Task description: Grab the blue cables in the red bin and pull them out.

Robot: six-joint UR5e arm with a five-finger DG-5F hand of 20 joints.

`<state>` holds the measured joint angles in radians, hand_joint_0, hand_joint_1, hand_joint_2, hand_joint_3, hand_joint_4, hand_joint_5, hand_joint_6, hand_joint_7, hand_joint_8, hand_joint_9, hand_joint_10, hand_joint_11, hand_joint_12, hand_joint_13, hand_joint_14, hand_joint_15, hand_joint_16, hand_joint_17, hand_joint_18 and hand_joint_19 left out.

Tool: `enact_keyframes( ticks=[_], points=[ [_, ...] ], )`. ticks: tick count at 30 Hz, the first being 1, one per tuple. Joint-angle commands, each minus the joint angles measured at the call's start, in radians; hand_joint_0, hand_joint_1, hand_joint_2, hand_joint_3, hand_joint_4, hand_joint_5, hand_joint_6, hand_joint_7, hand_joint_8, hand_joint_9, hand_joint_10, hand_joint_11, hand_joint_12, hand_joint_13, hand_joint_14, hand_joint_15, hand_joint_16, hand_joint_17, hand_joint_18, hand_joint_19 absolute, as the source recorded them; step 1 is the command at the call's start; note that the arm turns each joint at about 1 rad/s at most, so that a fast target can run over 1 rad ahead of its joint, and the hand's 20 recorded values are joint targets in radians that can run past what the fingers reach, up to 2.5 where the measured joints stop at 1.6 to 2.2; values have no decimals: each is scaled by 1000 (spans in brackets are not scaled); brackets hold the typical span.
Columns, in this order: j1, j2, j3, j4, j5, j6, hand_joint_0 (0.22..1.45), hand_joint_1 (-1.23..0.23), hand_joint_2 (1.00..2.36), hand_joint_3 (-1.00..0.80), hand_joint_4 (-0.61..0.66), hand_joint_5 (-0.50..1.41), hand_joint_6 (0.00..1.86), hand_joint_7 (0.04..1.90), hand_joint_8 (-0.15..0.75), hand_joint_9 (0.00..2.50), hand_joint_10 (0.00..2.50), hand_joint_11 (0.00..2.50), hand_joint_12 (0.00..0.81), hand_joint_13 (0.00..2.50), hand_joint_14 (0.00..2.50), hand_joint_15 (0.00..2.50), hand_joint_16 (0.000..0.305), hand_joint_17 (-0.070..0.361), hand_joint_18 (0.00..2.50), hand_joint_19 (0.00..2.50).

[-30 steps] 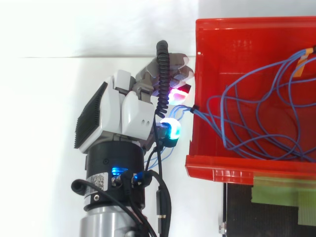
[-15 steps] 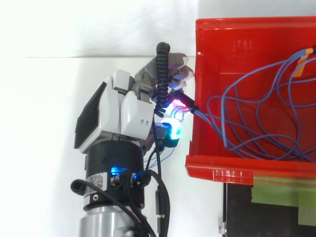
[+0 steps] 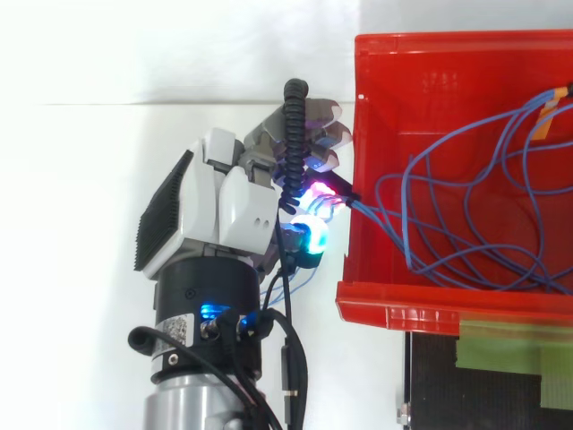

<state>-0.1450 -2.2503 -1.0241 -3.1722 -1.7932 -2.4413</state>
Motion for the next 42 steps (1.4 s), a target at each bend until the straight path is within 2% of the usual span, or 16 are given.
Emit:
enact_keyframes(
  ticks=[1,4,13,14,18,33,34,37,39,42],
  points=[
    [-1,0,1,0,0,0,918,-839,1000,-1000,-27,914,477,827,226,1009,25,913,332,906,25,665,41,91,666,565],
    [4,0,-1,0,0,0,931,-802,1000,-1000,-16,875,606,787,226,1011,23,909,328,909,25,666,41,91,673,563],
    [12,0,-1,-2,0,8,937,-781,1000,-1000,-7,831,759,722,234,1007,27,914,334,915,25,665,41,92,678,563],
    [19,0,1,-2,0,26,937,-780,1000,-1000,-2,822,786,713,234,1008,25,905,333,915,25,669,41,92,678,554],
    [32,0,-1,0,3,74,938,-778,1000,-1000,-2,807,839,670,236,1005,25,905,334,917,23,661,41,92,681,557],
    [55,0,-1,-2,6,196,939,-775,1000,-1000,3,791,890,646,235,992,25,894,331,915,23,659,41,92,682,554],
    [58,0,-1,-2,6,248,940,-775,1000,-1000,4,791,893,635,238,991,24,906,333,914,23,663,41,92,681,560],
    [61,0,-1,-2,6,307,939,-775,1000,-1000,0,786,899,638,237,991,24,904,334,914,23,660,41,92,681,555],
    [64,0,-1,-5,6,387,939,-774,1000,-1000,-1,785,904,627,237,990,24,901,334,913,25,658,41,92,680,562],
    [65,0,-1,-5,5,446,938,-773,1000,-1000,1,785,904,626,235,990,25,899,332,912,23,663,41,92,680,556]
  ],
)
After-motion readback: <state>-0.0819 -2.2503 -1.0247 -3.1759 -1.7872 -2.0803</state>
